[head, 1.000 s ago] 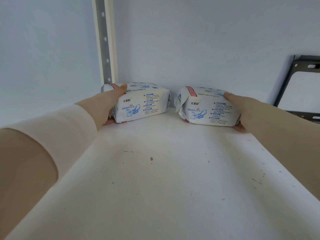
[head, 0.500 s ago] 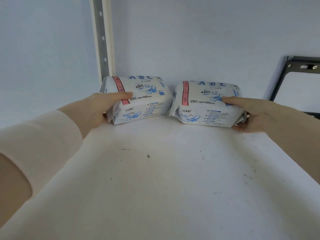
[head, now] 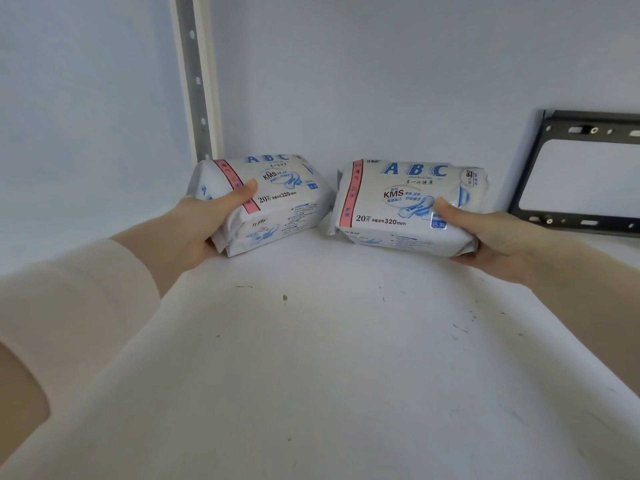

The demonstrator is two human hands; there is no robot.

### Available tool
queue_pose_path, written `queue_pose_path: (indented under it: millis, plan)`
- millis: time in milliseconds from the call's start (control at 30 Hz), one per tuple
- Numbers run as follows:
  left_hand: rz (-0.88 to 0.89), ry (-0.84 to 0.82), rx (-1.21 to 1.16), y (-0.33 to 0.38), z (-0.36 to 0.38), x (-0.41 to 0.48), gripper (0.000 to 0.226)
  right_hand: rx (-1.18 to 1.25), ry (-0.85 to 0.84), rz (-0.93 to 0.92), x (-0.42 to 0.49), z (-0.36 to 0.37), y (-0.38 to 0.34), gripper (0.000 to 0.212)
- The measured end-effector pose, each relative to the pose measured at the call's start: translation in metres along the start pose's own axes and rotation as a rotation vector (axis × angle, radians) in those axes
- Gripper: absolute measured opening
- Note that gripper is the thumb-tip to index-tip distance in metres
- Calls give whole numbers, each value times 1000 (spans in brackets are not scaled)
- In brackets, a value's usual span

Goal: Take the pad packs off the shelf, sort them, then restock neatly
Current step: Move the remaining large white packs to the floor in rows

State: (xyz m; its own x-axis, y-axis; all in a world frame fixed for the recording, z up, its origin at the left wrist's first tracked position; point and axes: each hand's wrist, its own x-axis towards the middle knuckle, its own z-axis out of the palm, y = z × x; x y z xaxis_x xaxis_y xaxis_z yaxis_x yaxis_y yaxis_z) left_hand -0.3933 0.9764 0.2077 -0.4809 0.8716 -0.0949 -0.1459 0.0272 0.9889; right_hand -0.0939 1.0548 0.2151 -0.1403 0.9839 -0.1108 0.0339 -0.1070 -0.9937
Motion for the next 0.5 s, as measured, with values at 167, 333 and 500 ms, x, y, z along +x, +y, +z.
queue_pose_path:
  millis: [167,333,500]
  plan:
    - [18,96,-61,-4,4,-11,44,71,18,-27,-17,-2,6,41]
    - [36,167,-51,0,3,-46,51,109,24,-29,-50,-10,8,24]
    - [70,186,-51,4,-8,-106,46,116,3,-24,-103,-19,9,29]
